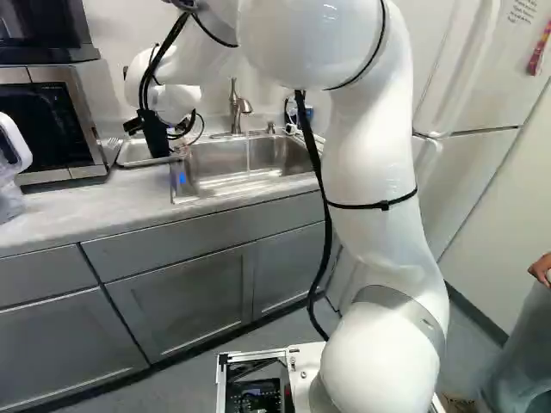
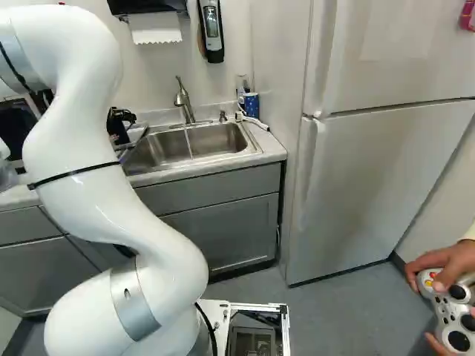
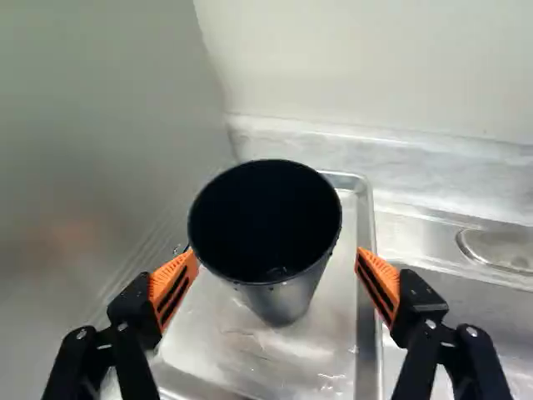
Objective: Rinse the cup and place it in the tray
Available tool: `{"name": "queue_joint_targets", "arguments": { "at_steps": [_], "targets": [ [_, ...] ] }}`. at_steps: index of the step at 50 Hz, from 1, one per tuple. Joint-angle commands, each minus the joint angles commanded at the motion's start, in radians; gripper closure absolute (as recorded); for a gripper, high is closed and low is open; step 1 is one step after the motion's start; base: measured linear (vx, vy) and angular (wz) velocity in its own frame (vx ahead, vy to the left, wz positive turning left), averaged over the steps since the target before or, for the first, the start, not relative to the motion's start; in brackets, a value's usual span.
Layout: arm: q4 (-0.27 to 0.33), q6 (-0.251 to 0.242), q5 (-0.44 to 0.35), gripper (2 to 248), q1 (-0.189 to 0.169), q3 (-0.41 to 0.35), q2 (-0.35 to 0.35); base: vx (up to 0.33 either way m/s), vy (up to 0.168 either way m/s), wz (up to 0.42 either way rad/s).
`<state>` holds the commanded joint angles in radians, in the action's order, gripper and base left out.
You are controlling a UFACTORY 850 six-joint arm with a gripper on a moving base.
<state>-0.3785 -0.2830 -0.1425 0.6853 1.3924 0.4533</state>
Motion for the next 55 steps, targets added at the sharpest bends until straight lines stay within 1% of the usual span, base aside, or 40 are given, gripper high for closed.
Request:
{"name": "queue_joint_targets", "arguments": {
  "at_steps": [55],
  "targets": [
    [0.000, 0.000, 0.000, 3, -0.001, 0.028, -0.074, 0.000, 0.000, 0.000]
  ]
}}
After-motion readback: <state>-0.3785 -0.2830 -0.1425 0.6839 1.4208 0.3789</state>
